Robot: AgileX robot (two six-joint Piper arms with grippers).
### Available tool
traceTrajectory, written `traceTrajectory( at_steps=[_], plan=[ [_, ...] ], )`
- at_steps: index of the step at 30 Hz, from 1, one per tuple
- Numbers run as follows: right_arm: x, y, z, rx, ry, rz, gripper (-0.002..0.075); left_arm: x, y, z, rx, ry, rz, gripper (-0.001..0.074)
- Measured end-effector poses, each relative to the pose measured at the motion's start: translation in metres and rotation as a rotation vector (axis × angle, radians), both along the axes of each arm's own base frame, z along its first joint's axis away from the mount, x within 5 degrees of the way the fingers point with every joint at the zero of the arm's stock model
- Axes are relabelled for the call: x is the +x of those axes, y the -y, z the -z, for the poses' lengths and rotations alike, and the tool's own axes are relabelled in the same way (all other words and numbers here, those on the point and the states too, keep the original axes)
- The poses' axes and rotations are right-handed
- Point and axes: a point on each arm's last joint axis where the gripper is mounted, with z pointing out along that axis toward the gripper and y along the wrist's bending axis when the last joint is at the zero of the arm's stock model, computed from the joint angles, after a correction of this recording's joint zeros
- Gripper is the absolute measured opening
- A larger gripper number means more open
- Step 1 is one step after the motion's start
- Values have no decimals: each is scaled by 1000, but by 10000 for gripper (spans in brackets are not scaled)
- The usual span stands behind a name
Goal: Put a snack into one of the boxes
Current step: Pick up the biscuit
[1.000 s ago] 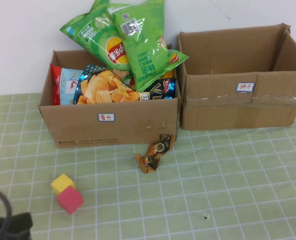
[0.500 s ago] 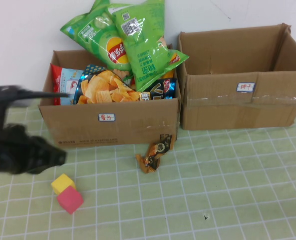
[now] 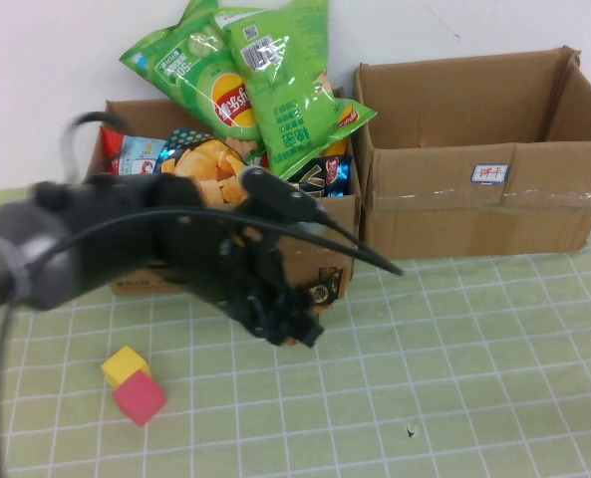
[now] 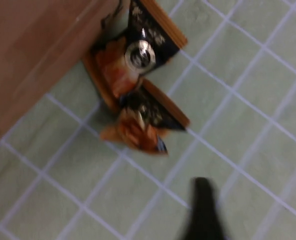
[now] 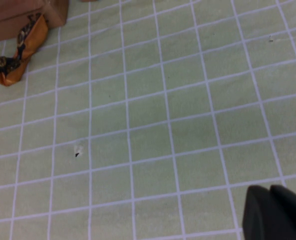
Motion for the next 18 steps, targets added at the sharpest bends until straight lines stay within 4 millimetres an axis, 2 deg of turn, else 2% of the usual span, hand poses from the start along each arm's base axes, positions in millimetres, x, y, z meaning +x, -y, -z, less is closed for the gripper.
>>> traceTrajectory(
  at_steps=[3,5,12,18],
  plan=[
    [0,0,0,0,1,0,-2,17,14,14,56,-10,-10,535],
    [0,0,0,0,2,1,-2,28,18,22,89,-22,-28,581],
    [0,0,0,-4,5,-3,-2,55,27,52,170,-67,-77,615],
    [0,0,0,-8,6,-6,-2,63,30,71,188,-96,-84,615]
  ],
)
